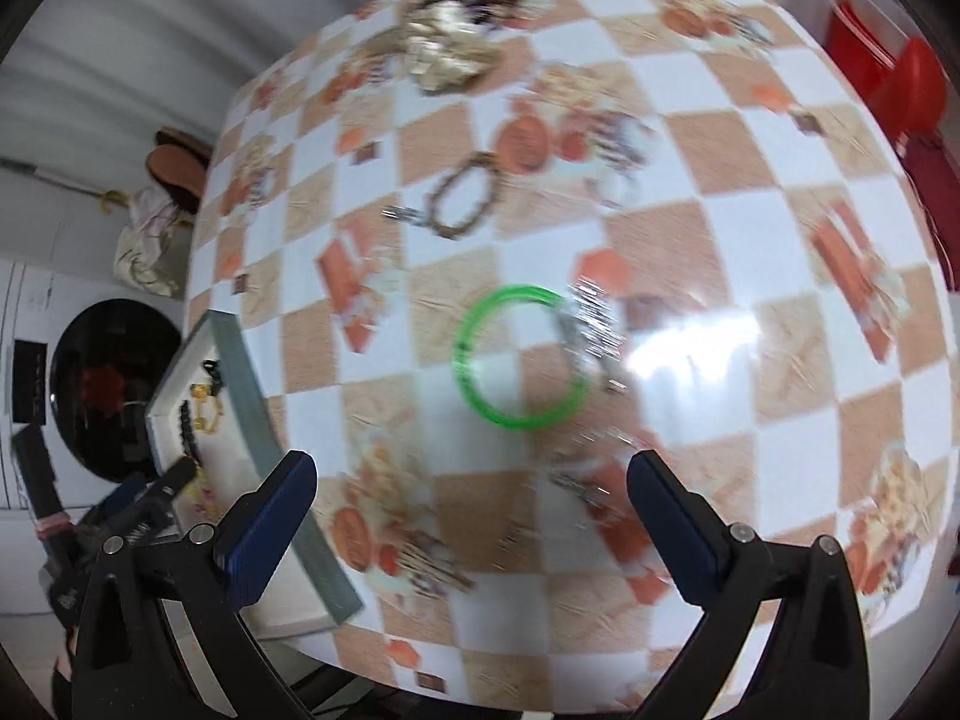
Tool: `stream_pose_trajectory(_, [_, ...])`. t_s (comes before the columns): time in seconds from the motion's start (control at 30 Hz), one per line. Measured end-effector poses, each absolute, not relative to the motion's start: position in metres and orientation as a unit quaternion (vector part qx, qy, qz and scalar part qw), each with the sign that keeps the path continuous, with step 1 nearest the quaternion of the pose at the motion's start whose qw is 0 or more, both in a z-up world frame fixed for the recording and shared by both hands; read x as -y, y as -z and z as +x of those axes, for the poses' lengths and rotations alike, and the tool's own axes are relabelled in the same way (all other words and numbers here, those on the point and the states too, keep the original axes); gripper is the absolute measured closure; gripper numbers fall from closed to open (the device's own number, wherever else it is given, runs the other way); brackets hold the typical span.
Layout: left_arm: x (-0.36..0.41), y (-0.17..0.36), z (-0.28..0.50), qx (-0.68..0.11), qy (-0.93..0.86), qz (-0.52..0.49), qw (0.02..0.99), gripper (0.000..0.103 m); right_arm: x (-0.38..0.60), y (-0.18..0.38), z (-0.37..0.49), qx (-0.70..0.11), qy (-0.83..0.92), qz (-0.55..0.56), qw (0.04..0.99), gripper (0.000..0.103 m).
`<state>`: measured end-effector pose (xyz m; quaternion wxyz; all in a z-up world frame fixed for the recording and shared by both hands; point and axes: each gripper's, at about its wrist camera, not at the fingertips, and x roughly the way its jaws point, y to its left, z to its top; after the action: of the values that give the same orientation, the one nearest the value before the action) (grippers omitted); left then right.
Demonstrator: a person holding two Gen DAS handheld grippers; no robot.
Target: Organize jewelry
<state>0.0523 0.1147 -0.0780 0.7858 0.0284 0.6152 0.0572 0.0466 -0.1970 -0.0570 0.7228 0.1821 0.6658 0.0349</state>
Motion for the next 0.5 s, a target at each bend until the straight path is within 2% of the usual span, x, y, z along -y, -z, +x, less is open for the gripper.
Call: stream_pose_trajectory(0.5, [0.008, 0.095, 0.063, -0.629, 0.063, 0.086, 0.770, 0.000, 0.256, 0.082, 0.009, -0.694, 0.035, 0.166, 0.700, 0.000])
